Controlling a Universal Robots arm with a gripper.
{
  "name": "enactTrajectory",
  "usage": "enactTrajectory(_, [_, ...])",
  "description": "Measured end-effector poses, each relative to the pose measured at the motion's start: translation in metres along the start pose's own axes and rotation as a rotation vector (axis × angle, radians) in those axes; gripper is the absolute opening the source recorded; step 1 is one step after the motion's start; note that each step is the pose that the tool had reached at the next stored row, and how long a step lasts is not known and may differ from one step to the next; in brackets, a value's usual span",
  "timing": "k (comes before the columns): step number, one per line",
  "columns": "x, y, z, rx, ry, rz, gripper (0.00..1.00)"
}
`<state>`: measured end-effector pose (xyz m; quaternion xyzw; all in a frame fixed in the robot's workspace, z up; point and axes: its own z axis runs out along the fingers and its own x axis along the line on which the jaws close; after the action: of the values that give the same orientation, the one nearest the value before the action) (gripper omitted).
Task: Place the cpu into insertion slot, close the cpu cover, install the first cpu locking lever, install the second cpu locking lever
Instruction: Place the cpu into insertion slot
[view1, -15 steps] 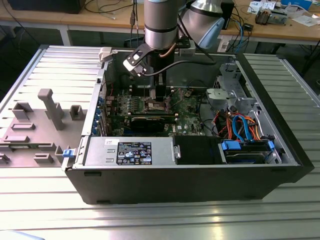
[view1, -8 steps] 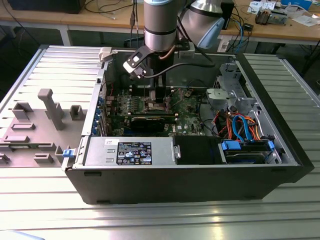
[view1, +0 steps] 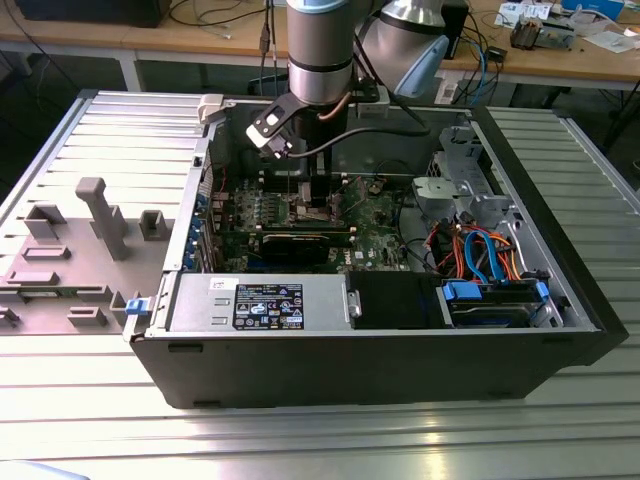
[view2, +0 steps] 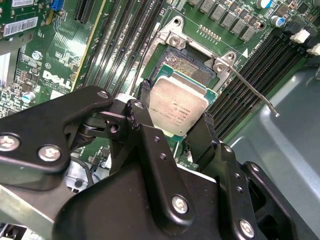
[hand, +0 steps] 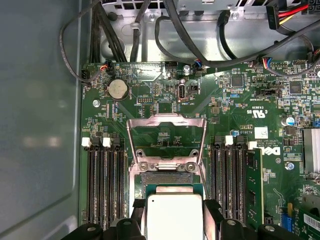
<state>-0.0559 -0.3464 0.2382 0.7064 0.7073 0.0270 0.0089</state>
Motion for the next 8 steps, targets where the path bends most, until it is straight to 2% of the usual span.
enactTrajectory(8, [-0.0001,-0.0001,0.0024,0.0000,-0.0001,0.000,0.54])
